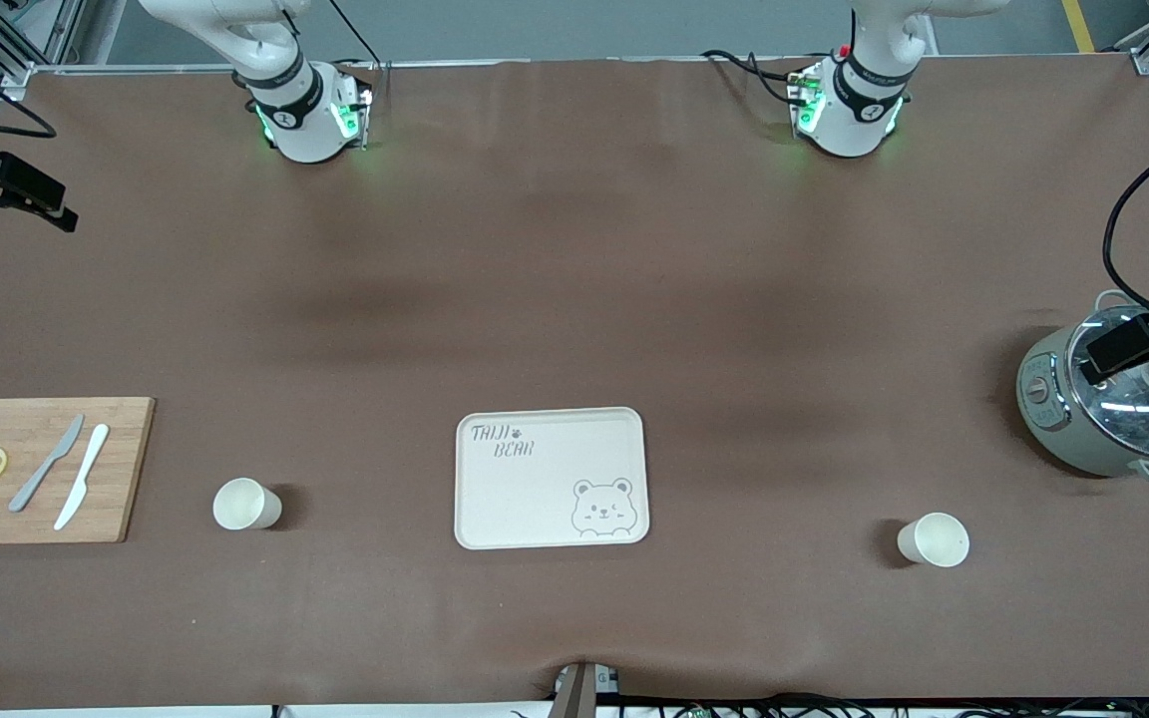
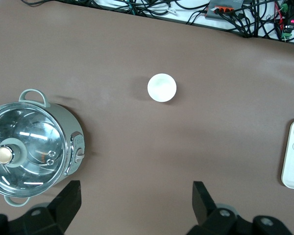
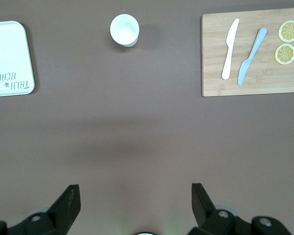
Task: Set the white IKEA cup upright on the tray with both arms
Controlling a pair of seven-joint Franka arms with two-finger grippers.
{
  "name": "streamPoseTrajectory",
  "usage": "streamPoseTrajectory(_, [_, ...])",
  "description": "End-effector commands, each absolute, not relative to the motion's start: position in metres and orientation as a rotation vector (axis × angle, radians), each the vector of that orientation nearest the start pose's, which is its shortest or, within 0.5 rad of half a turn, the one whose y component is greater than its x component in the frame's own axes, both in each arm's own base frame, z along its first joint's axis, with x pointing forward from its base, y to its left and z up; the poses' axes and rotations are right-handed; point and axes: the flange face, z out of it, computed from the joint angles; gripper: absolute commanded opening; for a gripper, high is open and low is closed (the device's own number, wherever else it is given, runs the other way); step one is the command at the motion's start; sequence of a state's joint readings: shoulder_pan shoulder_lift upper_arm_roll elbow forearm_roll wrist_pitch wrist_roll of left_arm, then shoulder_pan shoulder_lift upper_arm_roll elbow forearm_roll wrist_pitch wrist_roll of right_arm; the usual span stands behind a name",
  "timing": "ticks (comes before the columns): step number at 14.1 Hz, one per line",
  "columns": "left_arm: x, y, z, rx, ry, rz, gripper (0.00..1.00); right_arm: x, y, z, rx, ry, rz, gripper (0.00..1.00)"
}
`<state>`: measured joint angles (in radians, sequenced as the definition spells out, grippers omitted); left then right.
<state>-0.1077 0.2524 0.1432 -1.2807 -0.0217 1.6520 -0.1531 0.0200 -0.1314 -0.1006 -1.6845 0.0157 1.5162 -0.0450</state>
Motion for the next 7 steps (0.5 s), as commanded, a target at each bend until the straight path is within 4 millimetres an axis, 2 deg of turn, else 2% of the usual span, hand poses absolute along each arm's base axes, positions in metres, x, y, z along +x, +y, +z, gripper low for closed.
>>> streamPoseTrajectory(1, [0.6357,0.0105,0.6256,-3.098,-0.262,-0.190,1.00,0.5098,-0.0434,0.6363,-3.112,0.069,0.072,1.00])
streamPoseTrajectory(4, [0.6357,0.0105,0.6256,-3.098,-0.262,-0.190,1.00,0.5097,-0.0441,0.6356,-3.112,0.072,0.075,1.00])
streamPoseTrajectory(7, [0.6286,0.0110,0.6343,-3.099,-0.246,-0.211,1.00,0.5118,-0.0441,0.6315,-3.111,0.072,0.089,1.00])
